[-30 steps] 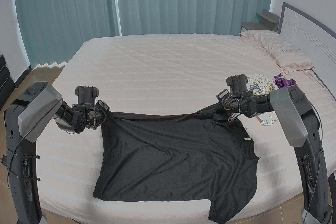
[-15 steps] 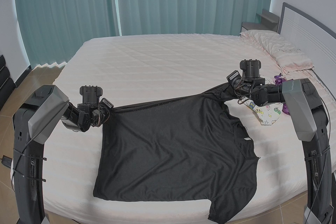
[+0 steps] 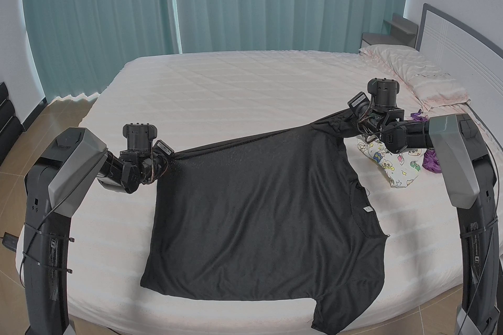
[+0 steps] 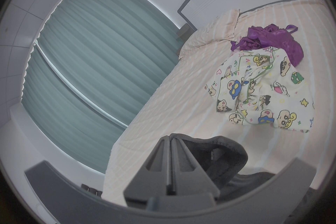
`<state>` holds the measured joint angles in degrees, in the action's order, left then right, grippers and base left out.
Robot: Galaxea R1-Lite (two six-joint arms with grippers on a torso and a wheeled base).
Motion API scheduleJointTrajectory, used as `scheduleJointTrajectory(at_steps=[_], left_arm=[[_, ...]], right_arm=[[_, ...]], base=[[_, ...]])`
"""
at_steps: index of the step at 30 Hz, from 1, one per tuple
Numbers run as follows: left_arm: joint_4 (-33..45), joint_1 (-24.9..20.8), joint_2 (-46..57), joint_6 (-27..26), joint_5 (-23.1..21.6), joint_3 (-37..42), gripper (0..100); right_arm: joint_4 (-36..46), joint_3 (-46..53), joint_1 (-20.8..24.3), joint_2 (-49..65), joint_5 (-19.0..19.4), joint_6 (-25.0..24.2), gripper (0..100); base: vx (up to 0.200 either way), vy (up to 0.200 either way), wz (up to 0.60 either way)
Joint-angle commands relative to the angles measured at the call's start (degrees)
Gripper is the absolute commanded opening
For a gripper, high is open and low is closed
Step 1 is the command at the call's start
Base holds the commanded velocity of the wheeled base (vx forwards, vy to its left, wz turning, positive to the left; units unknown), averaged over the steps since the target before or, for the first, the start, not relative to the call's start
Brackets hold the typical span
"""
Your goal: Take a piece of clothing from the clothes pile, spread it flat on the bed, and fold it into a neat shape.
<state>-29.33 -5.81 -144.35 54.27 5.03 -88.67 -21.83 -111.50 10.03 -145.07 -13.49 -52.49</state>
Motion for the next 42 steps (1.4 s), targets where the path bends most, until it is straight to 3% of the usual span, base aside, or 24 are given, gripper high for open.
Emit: scheduleJointTrajectory(at_steps=[1,6,7,16,21,24,29,33,38,42], left_arm=[[0.06,-0.16,-0.67,-0.04,0.06,-0.89,0],[0.33,-0.60,-2.25,-0.04,-0.11,-2.91,0],[0.77,-0.69,-2.78,-0.04,-0.11,-3.61,100],[4.90,-1.22,-4.45,-0.13,0.77,-8.09,100],[5.60,-0.51,-2.25,-1.10,0.94,-7.83,100],[5.86,0.01,-0.93,-3.12,0.94,-7.13,100],[5.78,0.19,5.31,-3.30,0.24,-0.80,100],[5.42,0.81,10.05,-3.82,-2.93,5.44,100],[5.86,3.35,9.44,-9.62,-3.10,6.06,100],[6.65,3.79,10.14,-12.35,-6.79,9.66,100]], right_arm=[[-0.05,0.14,-0.01,-0.13,-1.27,0.81,0],[-0.05,0.31,-0.45,-1.89,-1.53,1.16,0],[-0.05,0.31,-0.45,-2.15,-1.45,1.16,100],[1.71,1.63,-1.16,-6.89,-0.74,0.64,100],[2.32,8.66,-1.33,-4.26,0.58,0.73,100],[1.88,16.40,-1.33,-0.65,4.09,0.99,100],[1.62,23.08,-2.21,2.25,6.46,3.27,100],[1.53,24.40,-3.09,2.16,6.90,6.35,100],[1.62,24.66,-2.91,2.07,8.22,7.32,100],[1.53,25.71,-2.91,1.63,8.66,9.69,100]], base=[[0.000,0.000,0.00],[0.000,0.000,0.00],[0.000,0.000,0.00],[0.000,0.000,0.00],[0.000,0.000,0.00],[0.000,0.000,0.00],[0.000,0.000,0.00],[0.000,0.000,0.00],[0.000,0.000,0.00],[0.000,0.000,0.00]])
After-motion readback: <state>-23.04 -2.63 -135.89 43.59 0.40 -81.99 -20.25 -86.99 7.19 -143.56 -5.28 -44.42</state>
